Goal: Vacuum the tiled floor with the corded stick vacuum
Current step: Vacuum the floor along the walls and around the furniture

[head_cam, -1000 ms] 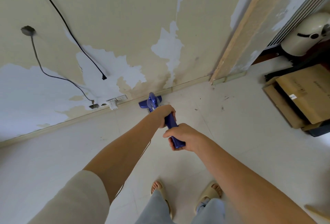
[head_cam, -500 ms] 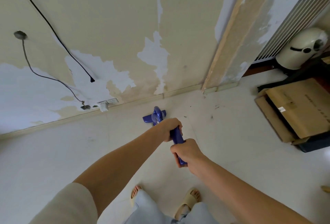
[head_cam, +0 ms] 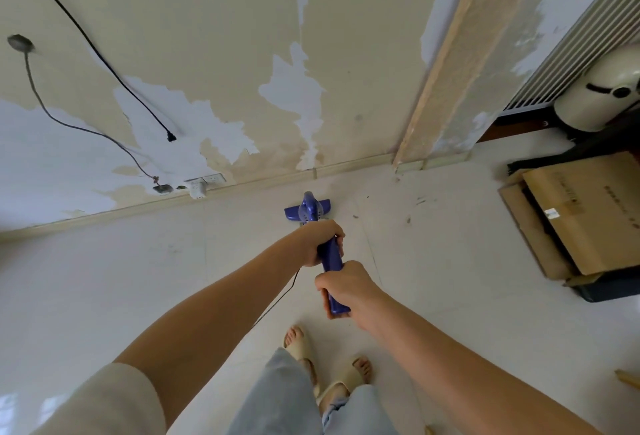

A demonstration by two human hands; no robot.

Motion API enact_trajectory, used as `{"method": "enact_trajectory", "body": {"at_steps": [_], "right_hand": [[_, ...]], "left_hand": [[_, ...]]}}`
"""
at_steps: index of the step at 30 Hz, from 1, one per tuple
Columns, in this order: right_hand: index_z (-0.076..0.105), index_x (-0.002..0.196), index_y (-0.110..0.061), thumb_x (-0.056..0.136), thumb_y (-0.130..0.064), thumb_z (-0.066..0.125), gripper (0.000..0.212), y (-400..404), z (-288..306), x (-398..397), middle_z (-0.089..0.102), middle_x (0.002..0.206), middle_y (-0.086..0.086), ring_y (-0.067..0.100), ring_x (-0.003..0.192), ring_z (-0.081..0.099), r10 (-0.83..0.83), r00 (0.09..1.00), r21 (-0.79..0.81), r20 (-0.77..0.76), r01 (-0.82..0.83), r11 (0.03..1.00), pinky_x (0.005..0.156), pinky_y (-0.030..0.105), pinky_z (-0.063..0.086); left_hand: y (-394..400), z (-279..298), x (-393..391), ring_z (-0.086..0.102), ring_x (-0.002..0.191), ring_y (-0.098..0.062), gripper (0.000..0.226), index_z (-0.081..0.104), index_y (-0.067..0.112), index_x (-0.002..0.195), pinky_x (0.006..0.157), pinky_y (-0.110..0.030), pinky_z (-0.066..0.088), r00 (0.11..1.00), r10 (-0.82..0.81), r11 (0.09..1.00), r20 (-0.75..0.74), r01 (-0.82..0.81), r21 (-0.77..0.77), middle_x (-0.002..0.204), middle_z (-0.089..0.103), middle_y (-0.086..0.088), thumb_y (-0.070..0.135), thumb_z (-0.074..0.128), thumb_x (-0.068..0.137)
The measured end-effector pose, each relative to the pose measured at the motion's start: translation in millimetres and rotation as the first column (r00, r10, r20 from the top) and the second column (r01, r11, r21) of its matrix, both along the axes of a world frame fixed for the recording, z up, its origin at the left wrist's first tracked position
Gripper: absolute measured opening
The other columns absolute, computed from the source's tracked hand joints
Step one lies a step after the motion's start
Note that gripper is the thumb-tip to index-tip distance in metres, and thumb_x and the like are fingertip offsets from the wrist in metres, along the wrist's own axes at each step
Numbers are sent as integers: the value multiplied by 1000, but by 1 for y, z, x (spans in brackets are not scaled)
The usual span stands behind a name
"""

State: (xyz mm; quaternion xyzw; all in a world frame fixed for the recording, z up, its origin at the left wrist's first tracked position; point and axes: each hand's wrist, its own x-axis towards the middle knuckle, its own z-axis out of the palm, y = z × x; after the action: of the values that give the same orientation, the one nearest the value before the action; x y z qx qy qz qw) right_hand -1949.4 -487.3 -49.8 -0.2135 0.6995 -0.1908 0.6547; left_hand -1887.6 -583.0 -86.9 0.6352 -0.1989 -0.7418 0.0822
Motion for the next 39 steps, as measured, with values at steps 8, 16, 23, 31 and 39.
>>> {"method": "enact_trajectory", "body": {"at_steps": [8,16,23,31,39], "right_hand": [[51,88,-4,82,3,53,10,-53,-1,-3,51,61,6,13,45,47,-33,999,30,-21,33,999,37,17,42],[51,91,-4,81,3,52,12,-99,-2,-2,50,64,7,13,48,49,67,996,43,-52,-65,997,40,18,44],[50,94,-6,82,2,52,15,-81,7,-6,49,63,4,11,49,47,91,992,58,-91,-86,995,42,21,44],[51,82,-8,84,0,55,9,-78,29,-11,50,61,4,9,44,48,137,990,41,-28,-136,990,41,20,45],[54,92,-2,78,5,49,16,-97,0,3,50,59,8,13,42,46,110,988,95,-111,-100,990,39,17,44]], "left_hand": [[-52,-6,-5,45,55,-15,14,46,7,77,59,-24,45,998,-46,998,39,47,-34,61,48,-6,-2,49,88],[-92,-9,1,45,56,-16,11,46,6,81,59,-24,45,1000,1,999,20,0,-47,62,48,-7,-2,49,89],[-76,-5,-2,45,58,-16,15,47,6,77,63,-25,45,998,51,999,-36,-51,-3,64,48,-8,-2,49,90],[-71,6,0,45,56,-15,13,48,6,80,59,-25,45,989,100,994,-107,-94,63,62,49,-6,1,54,90],[-88,-10,1,46,56,-18,16,47,5,73,66,-26,45,1000,9,999,30,-8,-36,62,49,-9,-3,48,87]]}}
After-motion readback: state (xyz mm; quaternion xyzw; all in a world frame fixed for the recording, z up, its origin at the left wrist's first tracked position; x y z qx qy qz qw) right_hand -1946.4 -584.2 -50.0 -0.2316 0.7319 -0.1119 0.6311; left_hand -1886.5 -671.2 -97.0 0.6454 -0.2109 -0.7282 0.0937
